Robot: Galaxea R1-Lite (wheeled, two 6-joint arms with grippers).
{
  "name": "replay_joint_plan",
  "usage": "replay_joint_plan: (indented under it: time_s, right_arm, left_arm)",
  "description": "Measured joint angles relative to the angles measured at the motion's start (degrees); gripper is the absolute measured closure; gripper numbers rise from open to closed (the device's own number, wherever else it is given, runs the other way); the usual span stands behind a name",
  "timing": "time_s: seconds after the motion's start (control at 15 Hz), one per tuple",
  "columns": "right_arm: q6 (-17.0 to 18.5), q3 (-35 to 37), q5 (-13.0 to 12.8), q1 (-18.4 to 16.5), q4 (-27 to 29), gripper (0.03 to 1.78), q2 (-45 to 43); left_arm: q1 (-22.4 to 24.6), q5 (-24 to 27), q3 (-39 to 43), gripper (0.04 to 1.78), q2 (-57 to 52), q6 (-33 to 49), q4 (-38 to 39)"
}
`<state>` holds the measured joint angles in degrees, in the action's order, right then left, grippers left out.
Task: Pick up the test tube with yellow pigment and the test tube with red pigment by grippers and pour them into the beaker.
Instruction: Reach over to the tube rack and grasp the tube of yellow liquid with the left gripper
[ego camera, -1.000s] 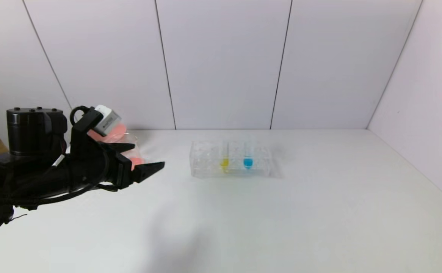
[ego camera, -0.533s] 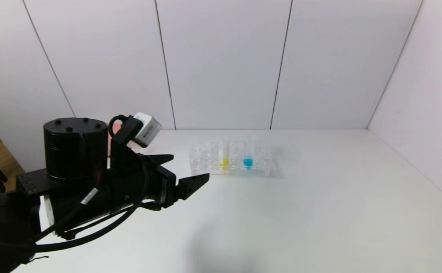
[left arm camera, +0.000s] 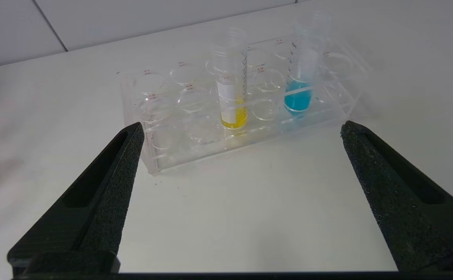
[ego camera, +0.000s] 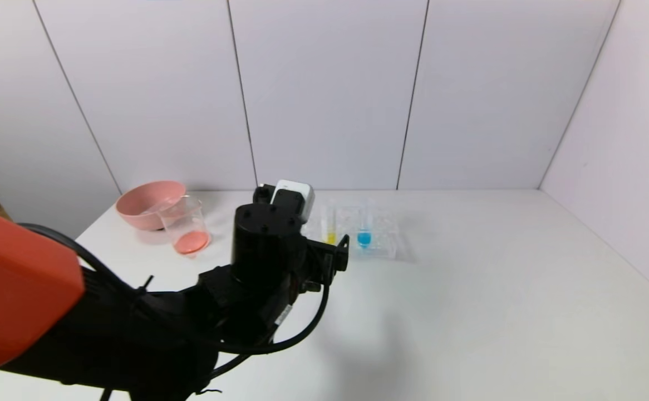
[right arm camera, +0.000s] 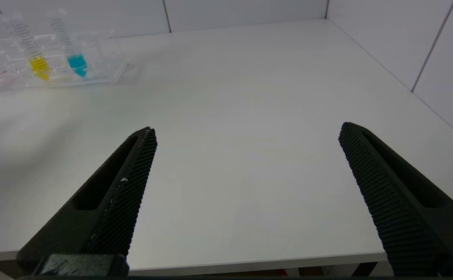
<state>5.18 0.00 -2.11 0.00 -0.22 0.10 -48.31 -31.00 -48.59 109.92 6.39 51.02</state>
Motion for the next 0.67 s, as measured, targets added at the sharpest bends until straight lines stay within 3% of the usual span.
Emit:
replay_joint_plan:
  time_s: [0.33, 0.67]
  right_arm:
    - [-0.01, 0.0, 0.0, 0.0, 0.01, 0.1, 0.0]
    - [-0.01, 0.0, 0.0, 0.0, 0.0, 0.1, 0.0]
  left_arm:
    - [-1.49, -9.2, -9.9, 0.06, 10.75, -0.09, 2.67]
    - [-0.04, -9.63, -15.3, 0.06, 15.85, -1.88, 3.75]
